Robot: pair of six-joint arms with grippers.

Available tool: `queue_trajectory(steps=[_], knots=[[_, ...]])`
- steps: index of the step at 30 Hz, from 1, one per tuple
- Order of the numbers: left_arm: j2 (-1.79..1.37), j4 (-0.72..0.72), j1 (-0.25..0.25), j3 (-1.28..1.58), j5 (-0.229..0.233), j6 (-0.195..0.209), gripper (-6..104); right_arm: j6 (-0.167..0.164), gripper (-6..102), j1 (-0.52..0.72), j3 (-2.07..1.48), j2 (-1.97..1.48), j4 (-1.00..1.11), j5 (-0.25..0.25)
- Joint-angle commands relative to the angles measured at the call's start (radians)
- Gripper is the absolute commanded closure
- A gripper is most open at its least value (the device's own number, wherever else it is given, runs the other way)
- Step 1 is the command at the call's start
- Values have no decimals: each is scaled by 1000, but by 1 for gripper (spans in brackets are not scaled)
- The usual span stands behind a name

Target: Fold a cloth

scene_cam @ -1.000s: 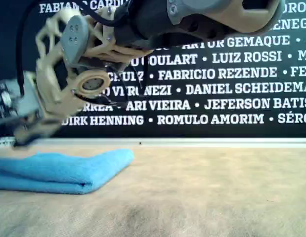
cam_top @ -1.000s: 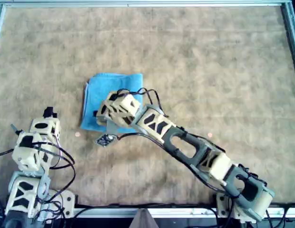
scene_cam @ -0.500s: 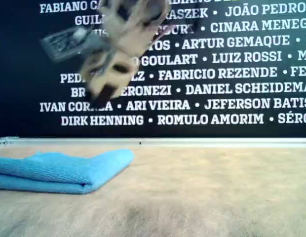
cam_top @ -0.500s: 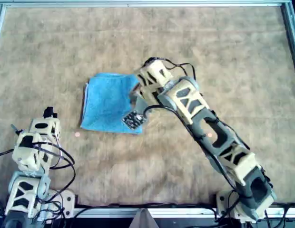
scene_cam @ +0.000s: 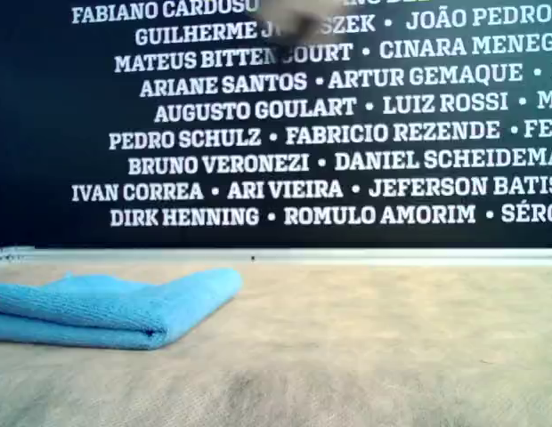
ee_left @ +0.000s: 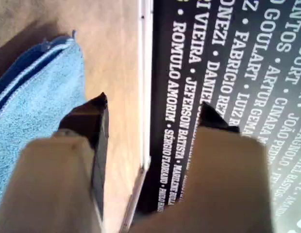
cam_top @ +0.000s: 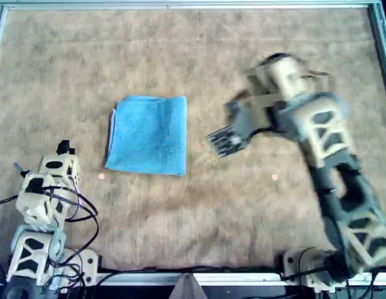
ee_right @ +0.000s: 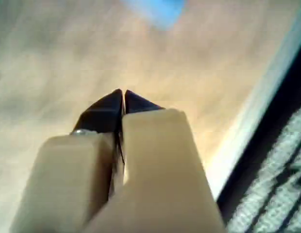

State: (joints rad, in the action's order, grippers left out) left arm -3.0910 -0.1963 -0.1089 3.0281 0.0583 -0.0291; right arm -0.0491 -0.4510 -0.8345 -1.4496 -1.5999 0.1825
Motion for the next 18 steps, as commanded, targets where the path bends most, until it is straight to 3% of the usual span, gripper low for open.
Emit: queue_trajectory(steps=[1,7,18], knots=[[-17,5,14,-20,-6,5,32,-6,96,187,-126,-232,6,17],[-17,5,12,-20,-8,5,32,-20,97,387,-477,-526,252,17],[-17,5,12,-20,-8,3,32,-20,96,396,-1417,-1003,1049,14]])
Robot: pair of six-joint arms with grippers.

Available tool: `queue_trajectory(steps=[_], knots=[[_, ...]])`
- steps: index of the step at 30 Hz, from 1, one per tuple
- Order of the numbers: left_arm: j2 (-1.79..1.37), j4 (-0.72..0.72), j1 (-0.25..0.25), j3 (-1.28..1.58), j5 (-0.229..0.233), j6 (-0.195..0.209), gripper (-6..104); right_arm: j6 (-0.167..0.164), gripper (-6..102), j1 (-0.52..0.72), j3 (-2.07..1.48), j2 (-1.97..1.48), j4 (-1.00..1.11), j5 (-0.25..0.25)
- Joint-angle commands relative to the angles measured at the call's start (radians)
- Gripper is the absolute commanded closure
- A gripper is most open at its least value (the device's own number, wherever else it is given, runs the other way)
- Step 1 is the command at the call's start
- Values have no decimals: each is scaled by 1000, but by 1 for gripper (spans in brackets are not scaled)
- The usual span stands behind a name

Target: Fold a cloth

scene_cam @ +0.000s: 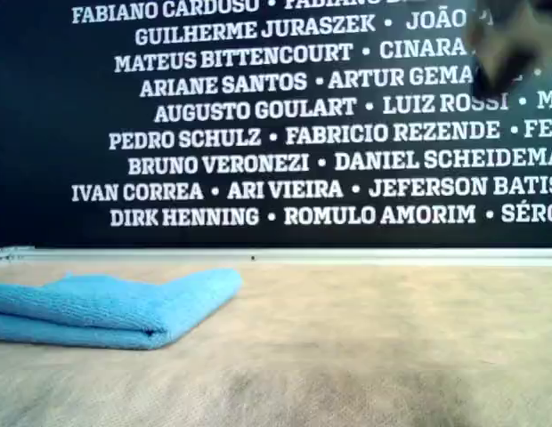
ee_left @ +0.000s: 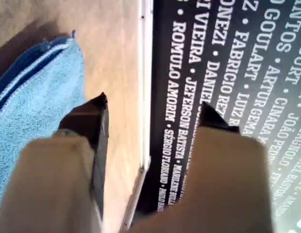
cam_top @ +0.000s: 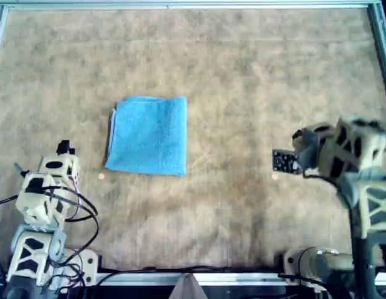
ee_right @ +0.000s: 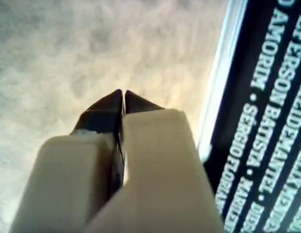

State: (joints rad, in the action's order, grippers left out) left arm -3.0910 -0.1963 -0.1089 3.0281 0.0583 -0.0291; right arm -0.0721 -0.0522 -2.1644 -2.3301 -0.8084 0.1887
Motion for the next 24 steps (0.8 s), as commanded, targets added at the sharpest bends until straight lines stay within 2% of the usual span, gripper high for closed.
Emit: queue_trajectory(steps=[1,7,11,18,24], knots=[[-17,5,12,-20,-8,5,32,3,96,-3,-158,-153,342,9],[-17,5,12,-20,-6,2,32,5,96,-3,-491,-290,808,-3],[-17,5,12,-20,-8,5,32,12,96,-3,-646,-334,1055,-5],[-17,5,18,-20,5,-3,32,5,96,-3,-861,-390,1462,-6],[-17,5,20,-20,5,5,32,5,96,15,-873,-376,1598,-8]])
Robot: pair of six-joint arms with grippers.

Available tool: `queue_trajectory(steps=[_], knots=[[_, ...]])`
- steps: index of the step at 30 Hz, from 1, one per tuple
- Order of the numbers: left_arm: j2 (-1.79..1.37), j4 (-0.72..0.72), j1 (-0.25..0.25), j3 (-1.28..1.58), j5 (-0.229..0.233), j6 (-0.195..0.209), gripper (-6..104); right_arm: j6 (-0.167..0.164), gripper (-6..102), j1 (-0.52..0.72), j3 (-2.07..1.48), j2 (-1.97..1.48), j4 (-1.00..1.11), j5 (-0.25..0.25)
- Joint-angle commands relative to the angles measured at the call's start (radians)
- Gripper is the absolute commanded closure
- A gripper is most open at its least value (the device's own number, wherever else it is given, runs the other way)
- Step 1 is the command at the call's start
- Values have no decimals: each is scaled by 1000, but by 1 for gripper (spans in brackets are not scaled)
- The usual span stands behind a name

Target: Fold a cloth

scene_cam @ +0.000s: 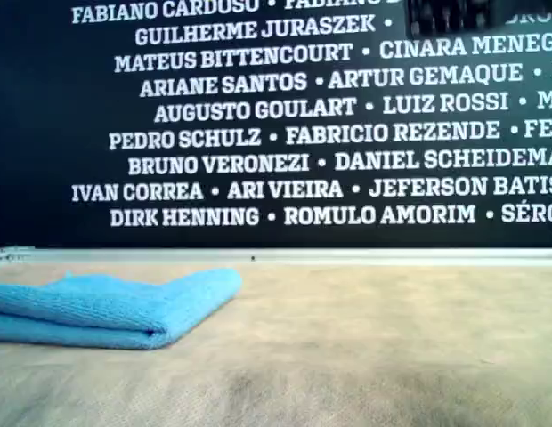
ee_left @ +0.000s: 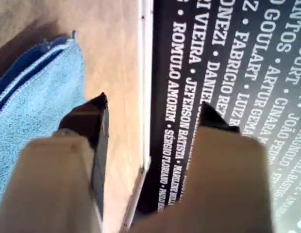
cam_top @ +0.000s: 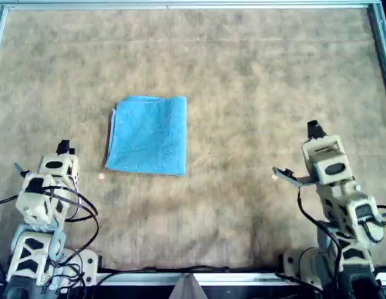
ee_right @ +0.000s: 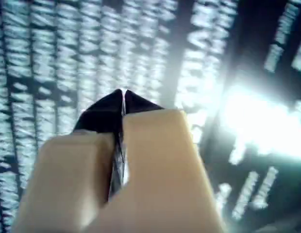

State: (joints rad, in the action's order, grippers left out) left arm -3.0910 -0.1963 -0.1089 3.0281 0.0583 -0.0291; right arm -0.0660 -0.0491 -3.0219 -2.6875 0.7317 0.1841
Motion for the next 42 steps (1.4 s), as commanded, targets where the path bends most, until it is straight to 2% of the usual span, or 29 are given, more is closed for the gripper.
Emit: queue_trajectory(steps=[1,42], knots=[[-17,5,20,-20,5,5,32,-2,96,14,-15,-18,58,-3],[-17,5,20,-20,5,5,32,8,96,0,-15,-6,43,12]])
